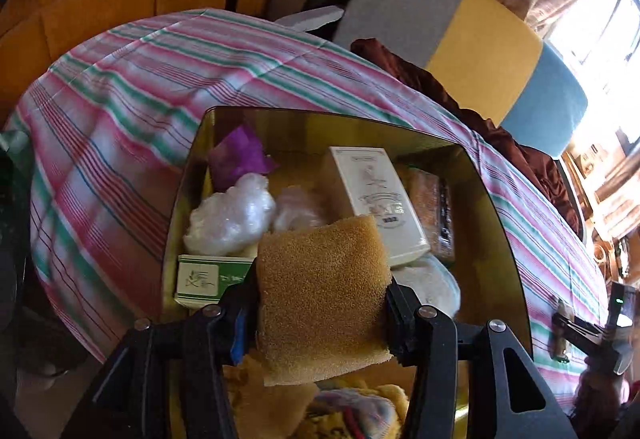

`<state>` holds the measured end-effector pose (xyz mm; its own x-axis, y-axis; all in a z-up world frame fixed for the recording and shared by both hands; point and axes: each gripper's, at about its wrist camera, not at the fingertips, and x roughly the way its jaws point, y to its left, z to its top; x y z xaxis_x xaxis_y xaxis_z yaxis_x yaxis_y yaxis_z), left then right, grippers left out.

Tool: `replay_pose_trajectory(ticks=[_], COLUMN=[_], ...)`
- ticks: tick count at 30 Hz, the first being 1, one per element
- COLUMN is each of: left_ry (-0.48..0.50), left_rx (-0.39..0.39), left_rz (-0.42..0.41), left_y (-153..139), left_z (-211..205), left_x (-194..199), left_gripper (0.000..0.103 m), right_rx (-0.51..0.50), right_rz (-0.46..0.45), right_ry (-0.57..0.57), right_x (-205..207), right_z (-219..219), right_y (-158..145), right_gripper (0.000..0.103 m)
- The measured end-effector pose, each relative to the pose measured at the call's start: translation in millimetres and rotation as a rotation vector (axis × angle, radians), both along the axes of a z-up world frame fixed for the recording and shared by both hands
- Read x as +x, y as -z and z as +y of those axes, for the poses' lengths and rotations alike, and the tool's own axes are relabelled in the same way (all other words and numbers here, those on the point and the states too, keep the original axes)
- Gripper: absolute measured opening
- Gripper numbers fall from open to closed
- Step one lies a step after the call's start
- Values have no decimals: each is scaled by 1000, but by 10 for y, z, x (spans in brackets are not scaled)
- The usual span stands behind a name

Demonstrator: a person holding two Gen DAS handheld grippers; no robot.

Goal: Organize objects
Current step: 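Carry the yellow sponge into the gold tray with the left gripper and release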

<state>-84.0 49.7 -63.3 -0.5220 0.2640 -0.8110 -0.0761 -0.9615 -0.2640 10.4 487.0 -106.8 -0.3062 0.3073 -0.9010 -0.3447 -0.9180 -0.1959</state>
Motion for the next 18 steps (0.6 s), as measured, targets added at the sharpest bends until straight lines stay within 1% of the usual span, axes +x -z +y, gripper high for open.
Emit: replay_pose_trajectory(ticks=[5, 8, 9, 11, 12, 14, 18], left_ry=[-7, -11, -5, 4, 14, 26, 10], left_rx=[-4, -39, -38, -65, -72, -39, -44], left_rz=[-14, -19, -15, 3, -6, -22, 3], left_y=[86, 150, 165, 192, 209, 228, 170], left_z=[57, 150, 168, 211, 233, 228, 167], left_x=[-133, -249, -276, -322, -342, -365, -291], left_gripper=[53, 55, 56, 58, 60, 62, 71], right_rx=[1, 3, 5, 9, 9, 10, 16], right_rz=[-1, -1, -1, 0, 0, 0, -1], right_ry=[1, 0, -1, -3, -3, -3, -4], right_x=[7, 6, 7, 1, -6, -1, -4], right_z=[-4, -7, -10, -1, 10, -2, -4], right_y=[0, -4, -3, -1, 5, 2, 3], right_gripper=[48, 48, 48, 48, 48, 48, 48])
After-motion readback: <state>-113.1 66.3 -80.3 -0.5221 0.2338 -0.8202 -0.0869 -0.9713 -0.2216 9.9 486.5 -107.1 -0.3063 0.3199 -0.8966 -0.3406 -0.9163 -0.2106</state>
